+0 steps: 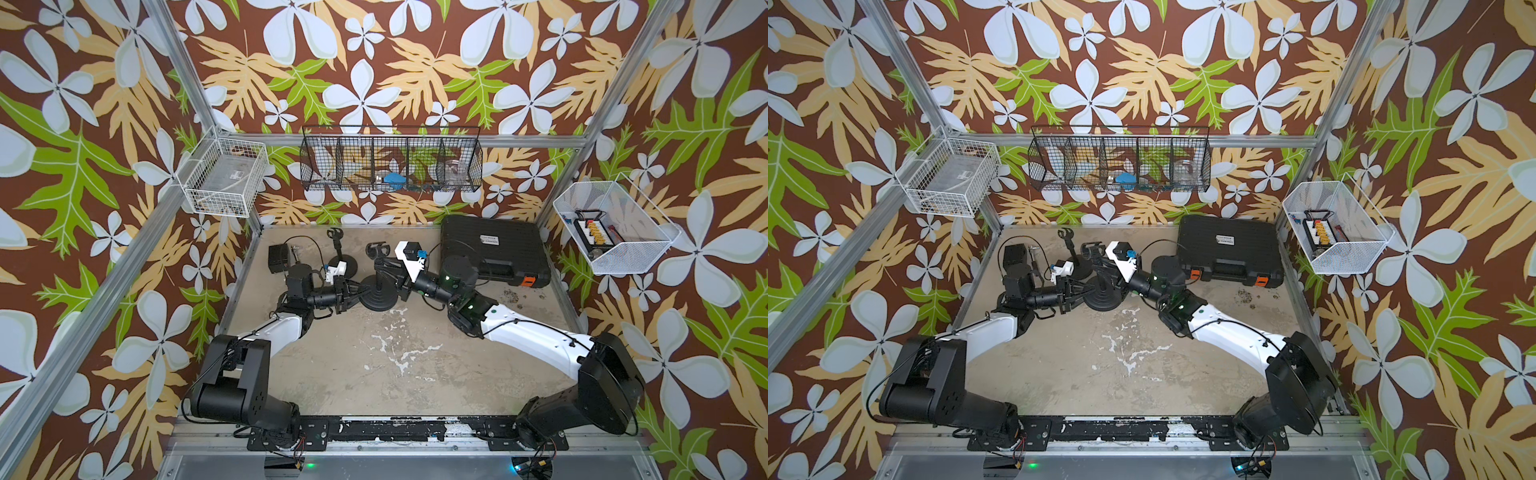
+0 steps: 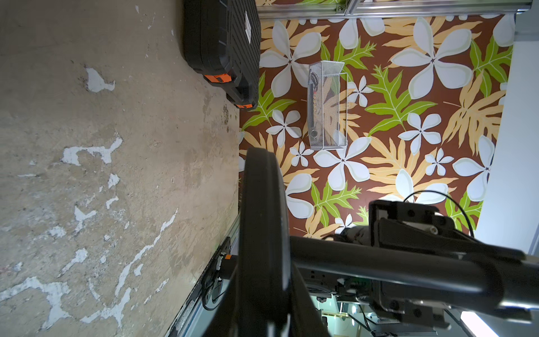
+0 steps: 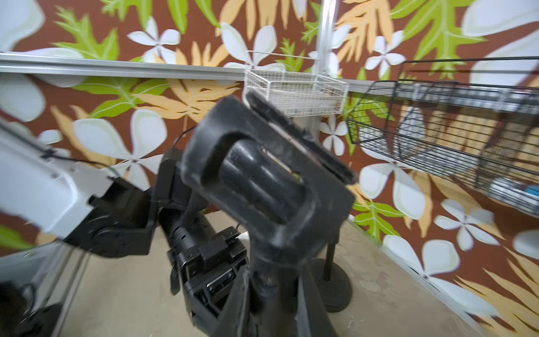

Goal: Assemble a microphone stand
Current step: Screw the microphone stand pole into the microphone stand base.

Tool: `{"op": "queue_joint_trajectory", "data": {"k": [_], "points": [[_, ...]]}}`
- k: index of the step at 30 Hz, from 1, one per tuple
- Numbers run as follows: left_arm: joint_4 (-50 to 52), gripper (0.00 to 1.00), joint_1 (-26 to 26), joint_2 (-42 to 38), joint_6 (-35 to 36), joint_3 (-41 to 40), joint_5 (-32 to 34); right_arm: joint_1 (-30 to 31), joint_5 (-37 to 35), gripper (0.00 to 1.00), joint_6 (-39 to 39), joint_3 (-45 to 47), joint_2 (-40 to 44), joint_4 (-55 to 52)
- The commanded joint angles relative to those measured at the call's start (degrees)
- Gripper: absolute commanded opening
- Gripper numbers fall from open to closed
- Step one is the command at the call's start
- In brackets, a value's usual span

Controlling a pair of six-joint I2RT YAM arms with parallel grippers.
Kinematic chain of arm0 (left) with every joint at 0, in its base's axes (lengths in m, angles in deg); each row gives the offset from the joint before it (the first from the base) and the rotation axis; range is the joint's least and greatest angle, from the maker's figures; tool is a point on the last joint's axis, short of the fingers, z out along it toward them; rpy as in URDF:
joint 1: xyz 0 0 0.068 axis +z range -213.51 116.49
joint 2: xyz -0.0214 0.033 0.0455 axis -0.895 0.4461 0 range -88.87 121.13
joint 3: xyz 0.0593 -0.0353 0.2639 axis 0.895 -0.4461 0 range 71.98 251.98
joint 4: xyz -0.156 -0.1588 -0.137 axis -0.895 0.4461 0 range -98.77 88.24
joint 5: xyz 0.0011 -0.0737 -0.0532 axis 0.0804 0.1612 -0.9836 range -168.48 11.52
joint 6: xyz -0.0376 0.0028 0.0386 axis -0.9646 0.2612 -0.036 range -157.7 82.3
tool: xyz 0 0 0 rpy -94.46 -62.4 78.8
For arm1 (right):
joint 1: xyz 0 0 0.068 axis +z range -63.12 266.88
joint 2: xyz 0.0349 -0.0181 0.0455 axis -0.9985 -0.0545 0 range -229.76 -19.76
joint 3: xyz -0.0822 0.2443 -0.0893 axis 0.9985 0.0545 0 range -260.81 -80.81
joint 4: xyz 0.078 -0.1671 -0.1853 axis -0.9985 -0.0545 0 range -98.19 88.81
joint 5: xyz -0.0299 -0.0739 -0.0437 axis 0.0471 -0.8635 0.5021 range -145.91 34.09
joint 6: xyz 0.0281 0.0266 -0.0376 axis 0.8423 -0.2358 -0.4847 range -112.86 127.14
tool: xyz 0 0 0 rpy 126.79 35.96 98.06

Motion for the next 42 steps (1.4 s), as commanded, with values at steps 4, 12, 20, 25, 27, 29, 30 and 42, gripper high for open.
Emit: {"op": "queue_joint_trajectory", "data": {"k": [4,12,20,25,27,29,30,42], "points": [[-3.3,0.0,-0.4,-0.1,0.6,0.1,-0.1,10.7,-52.3,0.0,3.8,-3.0,-4.7,-0.3],[-3.3,0.0,-0.4,0.1,0.6,0.2,-0.1,11.4,-49.0,0.23,3.8,-2.4,-3.8,1.1],[-3.3,0.0,-0.3,0.3,0.7,0.2,0.0,4.0,-12.5,0.81,2.1,0.0,2.3,-7.1],[-3.3,0.0,-0.3,0.5,0.6,0.3,0.0,-3.0,12.9,0.77,-2.6,4.6,6.5,-5.0],[-3.3,0.0,-0.4,0.4,0.7,0.2,0.0,-4.7,16.4,0.74,-4.4,4.4,7.0,-6.2],[-3.3,0.0,-0.3,0.5,0.7,0.1,-0.1,-6.5,19.4,0.69,-4.9,3.8,7.0,-7.4],[-3.3,0.0,-0.3,0.5,0.6,0.1,0.0,-7.9,21.6,0.67,-4.6,3.2,6.9,-7.7],[-3.2,0.0,-0.3,0.5,0.8,0.0,-0.1,-14.9,37.5,0.69,-7.5,-8.5,-1.7,-15.3]]}}
